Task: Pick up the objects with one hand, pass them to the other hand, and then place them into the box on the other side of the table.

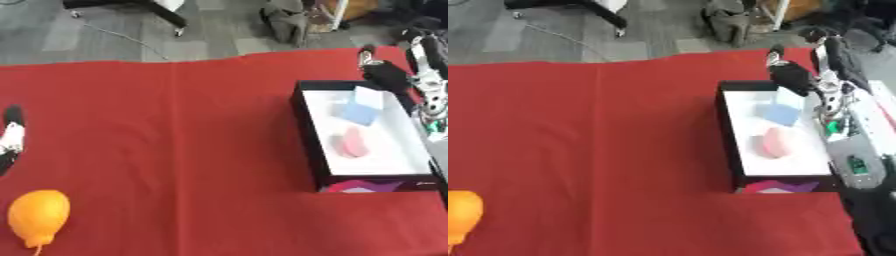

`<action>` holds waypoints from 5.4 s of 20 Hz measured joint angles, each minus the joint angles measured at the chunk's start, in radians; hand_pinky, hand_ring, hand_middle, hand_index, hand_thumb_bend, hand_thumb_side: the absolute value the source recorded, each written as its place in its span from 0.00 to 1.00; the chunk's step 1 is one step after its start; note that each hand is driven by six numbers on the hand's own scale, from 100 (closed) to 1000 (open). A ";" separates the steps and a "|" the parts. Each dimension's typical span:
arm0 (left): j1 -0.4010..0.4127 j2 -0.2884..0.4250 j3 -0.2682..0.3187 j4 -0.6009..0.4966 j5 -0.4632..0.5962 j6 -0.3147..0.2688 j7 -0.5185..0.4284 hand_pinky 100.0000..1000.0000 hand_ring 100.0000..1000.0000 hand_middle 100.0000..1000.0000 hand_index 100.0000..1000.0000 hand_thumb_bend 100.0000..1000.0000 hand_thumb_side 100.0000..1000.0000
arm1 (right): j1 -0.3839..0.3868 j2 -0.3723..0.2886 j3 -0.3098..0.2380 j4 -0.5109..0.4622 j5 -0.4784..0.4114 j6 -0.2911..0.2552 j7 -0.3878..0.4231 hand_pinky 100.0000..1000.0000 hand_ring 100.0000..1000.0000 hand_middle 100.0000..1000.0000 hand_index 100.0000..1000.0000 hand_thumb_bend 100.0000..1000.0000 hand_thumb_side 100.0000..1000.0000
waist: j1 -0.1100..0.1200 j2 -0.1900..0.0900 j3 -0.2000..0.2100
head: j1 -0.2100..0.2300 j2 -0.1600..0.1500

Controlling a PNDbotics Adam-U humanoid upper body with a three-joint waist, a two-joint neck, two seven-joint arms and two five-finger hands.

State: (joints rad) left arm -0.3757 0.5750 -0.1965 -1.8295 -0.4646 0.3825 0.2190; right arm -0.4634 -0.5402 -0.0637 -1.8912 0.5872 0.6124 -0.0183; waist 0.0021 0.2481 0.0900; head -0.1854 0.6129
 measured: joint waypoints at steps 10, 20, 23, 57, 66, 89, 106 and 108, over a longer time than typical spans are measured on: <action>0.052 0.213 -0.019 -0.146 0.158 0.254 -0.746 0.91 0.84 0.75 0.89 0.71 0.47 | -0.004 -0.002 0.029 -0.008 -0.047 -0.009 -0.026 0.84 0.95 0.80 0.85 0.00 0.61 | 0.009 0.000 0.007 | 0.020 0.000; 0.032 0.207 -0.071 -0.044 -0.400 0.094 -0.983 0.94 0.88 0.79 0.90 0.71 0.37 | -0.002 -0.002 0.034 -0.008 -0.055 -0.009 -0.027 0.84 0.94 0.79 0.85 0.00 0.62 | 0.008 -0.001 0.002 | 0.033 0.001; 0.001 0.176 -0.084 -0.003 -0.456 0.080 -0.997 0.94 0.88 0.79 0.91 0.64 0.37 | -0.002 -0.001 0.034 -0.008 -0.058 -0.009 -0.031 0.84 0.94 0.79 0.84 0.00 0.62 | 0.007 -0.001 0.001 | 0.036 0.001; -0.098 0.080 -0.047 -0.138 -0.083 0.181 -0.493 0.60 0.50 0.39 0.50 0.00 0.37 | -0.067 0.023 0.082 -0.039 -0.082 -0.047 -0.007 0.85 0.95 0.80 0.87 0.00 0.43 | -0.003 -0.002 0.007 | 0.056 0.008; -0.127 -0.036 -0.116 0.039 -0.102 -0.121 -0.123 0.61 0.49 0.39 0.50 0.00 0.40 | -0.208 0.071 0.200 -0.087 -0.082 -0.167 0.221 0.86 0.96 0.84 0.89 0.00 0.34 | -0.006 -0.004 0.006 | 0.046 0.008; -0.170 -0.126 -0.273 0.107 0.013 -0.474 -0.189 0.60 0.48 0.39 0.50 0.00 0.42 | -0.470 0.184 0.448 -0.056 -0.026 -0.225 0.865 0.86 1.00 0.90 0.94 0.00 0.53 | -0.021 -0.015 -0.001 | 0.060 0.011; -0.166 -0.142 -0.285 0.120 -0.191 -0.456 -0.088 0.58 0.47 0.38 0.49 0.00 0.42 | -0.548 0.174 0.533 -0.064 -0.105 -0.157 0.814 0.84 1.00 0.87 0.92 0.02 0.48 | -0.030 -0.021 -0.007 | 0.069 0.025; -0.166 -0.142 -0.288 0.119 -0.210 -0.457 -0.078 0.58 0.47 0.38 0.49 0.00 0.42 | -0.548 0.164 0.549 -0.062 -0.112 -0.157 0.814 0.84 1.00 0.87 0.93 0.06 0.45 | -0.031 -0.021 -0.007 | 0.069 0.027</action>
State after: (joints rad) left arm -0.5420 0.4325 -0.4841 -1.7101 -0.6743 -0.0745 0.1410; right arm -1.0117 -0.3766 0.4852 -1.9528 0.4749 0.4558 0.7953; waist -0.0292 0.2275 0.0825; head -0.1166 0.6395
